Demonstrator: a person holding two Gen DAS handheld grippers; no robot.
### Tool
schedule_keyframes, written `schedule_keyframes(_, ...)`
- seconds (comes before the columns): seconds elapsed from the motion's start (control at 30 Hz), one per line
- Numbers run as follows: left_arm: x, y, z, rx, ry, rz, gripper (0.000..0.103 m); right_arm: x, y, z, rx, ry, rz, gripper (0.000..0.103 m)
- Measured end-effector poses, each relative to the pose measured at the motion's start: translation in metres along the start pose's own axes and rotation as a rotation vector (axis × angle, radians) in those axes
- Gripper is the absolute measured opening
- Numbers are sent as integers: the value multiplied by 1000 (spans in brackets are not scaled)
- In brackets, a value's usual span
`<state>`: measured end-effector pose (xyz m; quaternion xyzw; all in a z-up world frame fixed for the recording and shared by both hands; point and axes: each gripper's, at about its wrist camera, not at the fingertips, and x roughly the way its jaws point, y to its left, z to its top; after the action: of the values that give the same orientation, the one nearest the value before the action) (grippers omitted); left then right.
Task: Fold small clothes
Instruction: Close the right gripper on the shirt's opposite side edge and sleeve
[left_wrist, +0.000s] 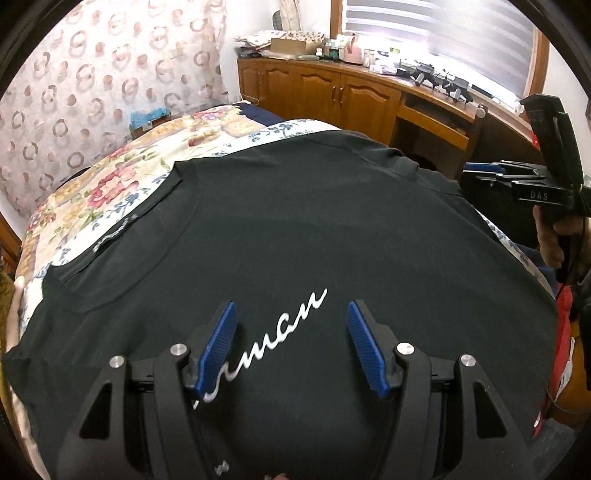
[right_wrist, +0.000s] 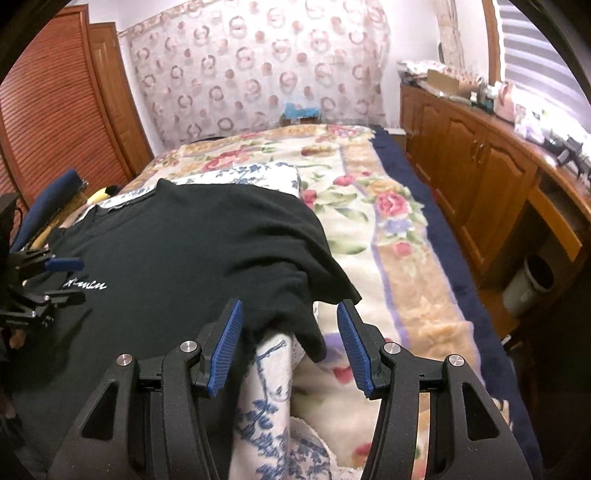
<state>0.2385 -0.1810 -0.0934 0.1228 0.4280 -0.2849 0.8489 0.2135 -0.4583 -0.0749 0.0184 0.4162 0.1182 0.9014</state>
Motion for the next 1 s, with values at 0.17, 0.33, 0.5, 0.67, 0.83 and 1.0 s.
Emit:
schedule_keyframes(0.17,13,3,1,-2,24,-1,62,17,-8,2,19,49,65,54)
schedule_keyframes(0.33,13,2,-3,12,-11,-2,63,23,-12,5,38,73,105,54)
schedule_keyframes(0.5,14,0,-5,26,-25,-11,75,30,-14,2,53,99,128,54)
schedule_keyframes(0.67,18,-6,-2,52,-12,-25,86,32,-14,4,58,109,132,50)
schedule_keyframes(0.83,18,-5,-2,50,-13,-28,87,32,-10,8,56,124,139,34)
schedule_keyframes(1.0,18,-4,-2,51,-14,-24,87,29,1,11,24,137,71,19)
